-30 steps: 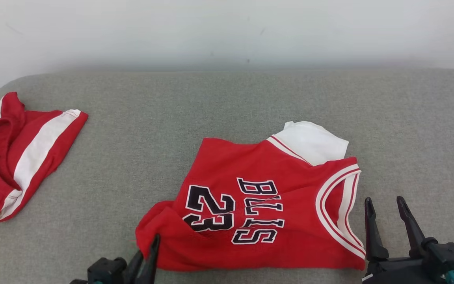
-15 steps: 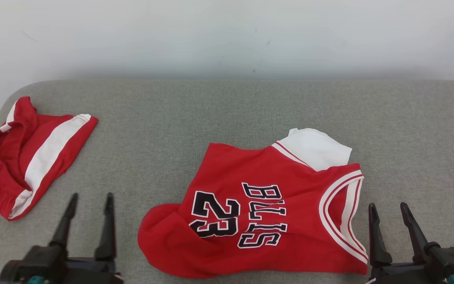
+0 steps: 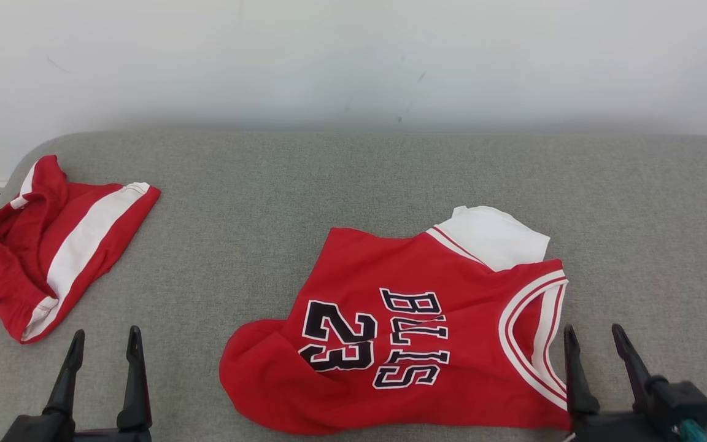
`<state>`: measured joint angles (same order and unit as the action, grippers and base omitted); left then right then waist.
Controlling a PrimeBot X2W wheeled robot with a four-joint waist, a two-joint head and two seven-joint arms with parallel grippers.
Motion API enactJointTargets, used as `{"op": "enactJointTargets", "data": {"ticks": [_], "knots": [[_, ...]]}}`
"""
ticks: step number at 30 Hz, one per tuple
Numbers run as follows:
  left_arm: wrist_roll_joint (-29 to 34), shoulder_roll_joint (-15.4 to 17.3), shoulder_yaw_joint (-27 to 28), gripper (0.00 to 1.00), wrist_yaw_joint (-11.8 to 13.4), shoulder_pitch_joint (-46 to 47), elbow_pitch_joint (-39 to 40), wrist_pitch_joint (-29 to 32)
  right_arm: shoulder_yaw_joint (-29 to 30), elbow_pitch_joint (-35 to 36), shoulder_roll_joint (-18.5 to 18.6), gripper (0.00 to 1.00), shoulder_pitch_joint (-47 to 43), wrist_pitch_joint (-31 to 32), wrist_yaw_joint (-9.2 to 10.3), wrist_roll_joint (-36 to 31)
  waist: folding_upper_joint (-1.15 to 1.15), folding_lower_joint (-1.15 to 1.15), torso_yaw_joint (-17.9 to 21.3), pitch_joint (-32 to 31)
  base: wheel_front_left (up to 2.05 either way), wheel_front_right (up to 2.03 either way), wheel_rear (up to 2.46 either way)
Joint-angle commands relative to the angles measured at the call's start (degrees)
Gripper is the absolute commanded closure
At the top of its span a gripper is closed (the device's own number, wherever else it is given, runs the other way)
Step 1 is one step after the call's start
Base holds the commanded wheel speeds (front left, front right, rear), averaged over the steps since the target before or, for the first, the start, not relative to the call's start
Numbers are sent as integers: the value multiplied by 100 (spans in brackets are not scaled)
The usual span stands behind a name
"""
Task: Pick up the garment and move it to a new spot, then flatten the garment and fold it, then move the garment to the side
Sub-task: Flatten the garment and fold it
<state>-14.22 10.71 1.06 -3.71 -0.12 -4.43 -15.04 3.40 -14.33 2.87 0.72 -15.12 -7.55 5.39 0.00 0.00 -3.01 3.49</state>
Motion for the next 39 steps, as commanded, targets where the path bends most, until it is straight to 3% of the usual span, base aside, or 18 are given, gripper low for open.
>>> {"op": "enactJointTargets", "data": {"ticks": [1, 9, 16, 29, 30, 31, 32, 33, 39], "knots": [[73, -80, 73, 0, -67, -68, -33, -21, -18, -55, 2, 0, 203, 10, 13, -116, 0, 0, -3, 2, 0, 0, 0], [318, -343, 230, 0, -261, 107, -94, -21, -91, -614, 197, 0, 1188, 264, 13, -356, 0, 0, -95, 86, 0, 0, 0], [379, -445, 292, 0, -333, 213, -121, -21, -16, -1562, 454, 0, 2004, 598, 13, -315, 0, 0, -260, 258, 0, 0, 0], [428, -500, 298, 0, -375, 331, -247, -21, -42, -3271, 595, 0, 2603, 864, 13, 146, 0, 0, -397, 388, 0, 0, 0], [432, -502, 292, 0, -376, 336, -251, -21, -95, -3368, 558, 3, 2620, 869, 13, 256, 0, 0, -389, 380, 0, 0, 0], [440, -505, 287, 0, -377, 339, -255, -21, -150, -3437, 510, 59, 2639, 831, 13, 394, 0, 0, -376, 368, 0, 0, 0], [443, -507, 283, 0, -377, 340, -261, -21, -217, -3488, 508, 96, 2661, 789, 13, 492, 0, 0, -364, 358, 0, 0, 0], [442, -507, 278, 0, -378, 338, -264, -21, -295, -3529, 528, 100, 2683, 758, 13, 578, 0, 0, -345, 349, 0, 0, 0], [415, -485, 202, 0, -373, 308, -253, -21, -631, -3630, 730, 100, 2896, 459, 13, 935, 0, 0, -263, 314, 0, 0, 0]]}}
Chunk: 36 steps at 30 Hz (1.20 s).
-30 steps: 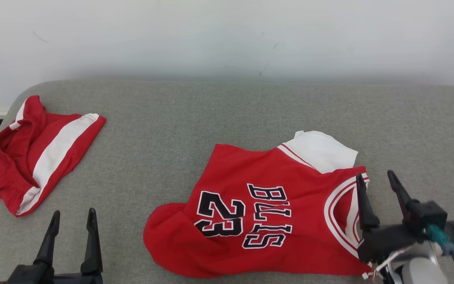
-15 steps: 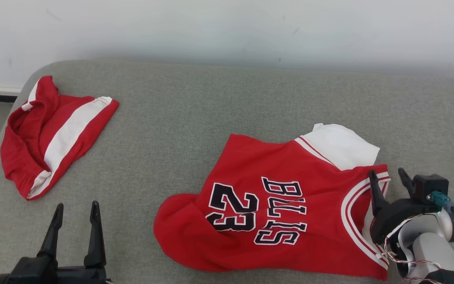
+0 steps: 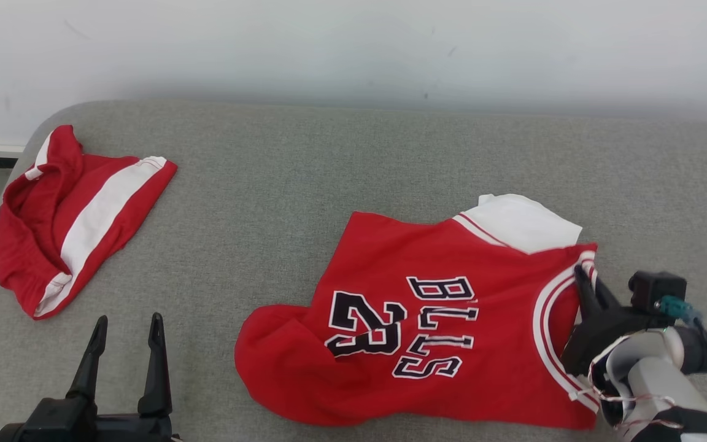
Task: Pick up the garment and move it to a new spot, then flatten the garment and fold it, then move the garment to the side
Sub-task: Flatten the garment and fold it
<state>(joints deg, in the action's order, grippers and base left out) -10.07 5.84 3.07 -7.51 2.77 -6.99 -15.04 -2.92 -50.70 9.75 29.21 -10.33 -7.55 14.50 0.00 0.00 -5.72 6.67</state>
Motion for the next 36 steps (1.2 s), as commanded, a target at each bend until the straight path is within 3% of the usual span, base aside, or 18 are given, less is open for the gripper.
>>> {"op": "enactJointTargets", "data": {"ticks": [1, 13, 23, 24, 25, 32, 36], "knots": [[-5, 2, -5, 0, 7, 12, 10, -21, -35, 27, 73, 100, 94, -80, 13, 52, 0, 0, 19, -3, 0, 0, 0], [-80, 25, -142, 0, 6, 149, 68, -21, -364, 401, 385, 100, 1342, -294, 13, 121, 0, 0, -64, 261, 0, 0, 0], [-210, 0, -322, 0, 6, 420, -37, -21, -437, -449, 232, 98, 2643, -57, 13, -387, 0, 0, -396, 668, 0, 0, 0], [-220, -4, -340, 0, 6, 447, -51, -21, -401, -610, 234, 27, 2706, -49, 13, -467, 0, 0, -420, 680, 0, 0, 0], [-227, -8, -353, 0, 6, 462, -63, -21, -376, -747, 211, 0, 2762, -50, 13, -536, 0, 0, -437, 684, 0, 0, 0], [-226, -10, -320, 0, 6, 443, -95, -21, -268, -1185, 221, 0, 2801, -315, 13, -787, 0, 0, -365, 561, 0, 0, 0], [-190, 27, -249, 0, 6, 347, -103, -21, -288, -1080, 245, 0, 2615, -453, 13, -866, 0, 0, -193, 407, 0, 0, 0]]}}
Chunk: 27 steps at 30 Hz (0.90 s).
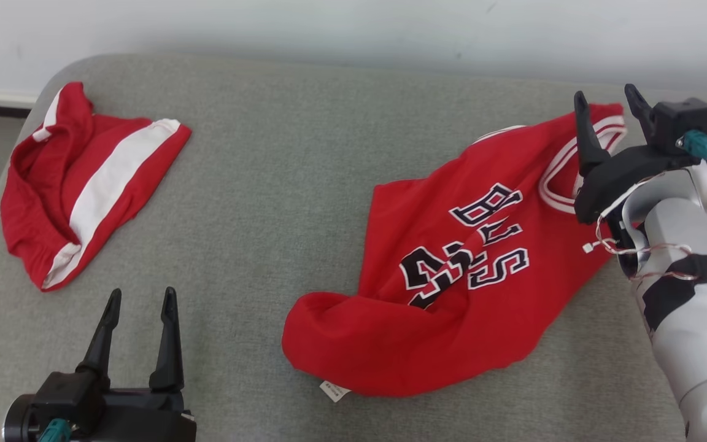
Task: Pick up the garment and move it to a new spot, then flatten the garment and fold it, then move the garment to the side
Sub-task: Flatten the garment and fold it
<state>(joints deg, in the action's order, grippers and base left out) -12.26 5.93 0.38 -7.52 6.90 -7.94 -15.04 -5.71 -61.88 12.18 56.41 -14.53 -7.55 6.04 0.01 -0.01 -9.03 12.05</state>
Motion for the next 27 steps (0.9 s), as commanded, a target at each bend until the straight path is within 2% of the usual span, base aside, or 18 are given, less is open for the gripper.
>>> {"op": "enactJointTargets", "data": {"ticks": [1, 4, 8, 15, 27], "knots": [[39, 25, 25, 0, 7, -78, -3, -21, -8, 131, 19, 0, -172, -53, 13, -9, -1, 1, 181, -178, 0, 0, 0], [65, 47, 92, 0, 7, -129, 12, -21, 23, 635, 23, 0, -468, -66, 13, 82, -1, 1, 334, -308, 0, 0, 0], [89, 79, 177, 0, 8, -269, 21, -21, -20, 1553, 49, 0, -1324, -60, 13, 217, -1, 1, 577, -515, 0, 0, 0], [92, 86, 201, 0, 9, -411, 43, -21, 59, 2611, 27, 0, -2521, -61, 13, 396, -1, 1, 725, -684, 0, 0, 0], [64, 147, 174, 0, 9, -521, 1, -21, 827, 4781, -596, 0, -4704, -62, 13, 199, -1, 1, 740, -801, 0, 0, 0]]}}
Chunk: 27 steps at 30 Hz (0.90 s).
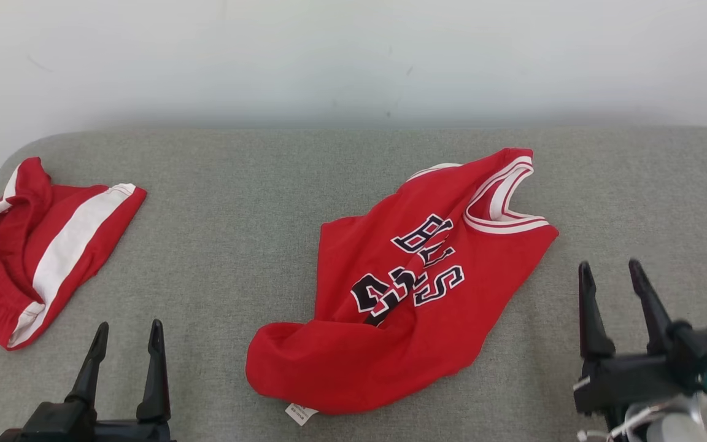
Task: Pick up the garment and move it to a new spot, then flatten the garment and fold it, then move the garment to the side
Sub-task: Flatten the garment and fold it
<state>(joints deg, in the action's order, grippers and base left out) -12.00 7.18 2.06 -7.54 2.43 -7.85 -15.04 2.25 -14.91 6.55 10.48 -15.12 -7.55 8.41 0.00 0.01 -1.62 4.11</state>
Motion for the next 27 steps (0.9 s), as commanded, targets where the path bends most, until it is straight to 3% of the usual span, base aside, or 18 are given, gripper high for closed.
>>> {"op": "enactJointTargets", "data": {"ticks": [1, 9, 27], "knots": [[37, 29, 7, 0, 11, -78, -12, -21, 47, 203, -81, 0, -242, -3, 13, -55, 0, -1, 3, -9, 0, 0, 0], [17, 114, -167, 0, 11, -86, -82, -21, 124, 527, -295, 0, -759, -3, 13, -91, 0, -1, 58, -4, 0, 0, 0], [-624, 308, -1762, 0, 12, 447, -1558, -21, 60, 532, -364, 0, -633, -3, 13, -92, 0, -1, 450, 274, 0, 0, 0]]}}
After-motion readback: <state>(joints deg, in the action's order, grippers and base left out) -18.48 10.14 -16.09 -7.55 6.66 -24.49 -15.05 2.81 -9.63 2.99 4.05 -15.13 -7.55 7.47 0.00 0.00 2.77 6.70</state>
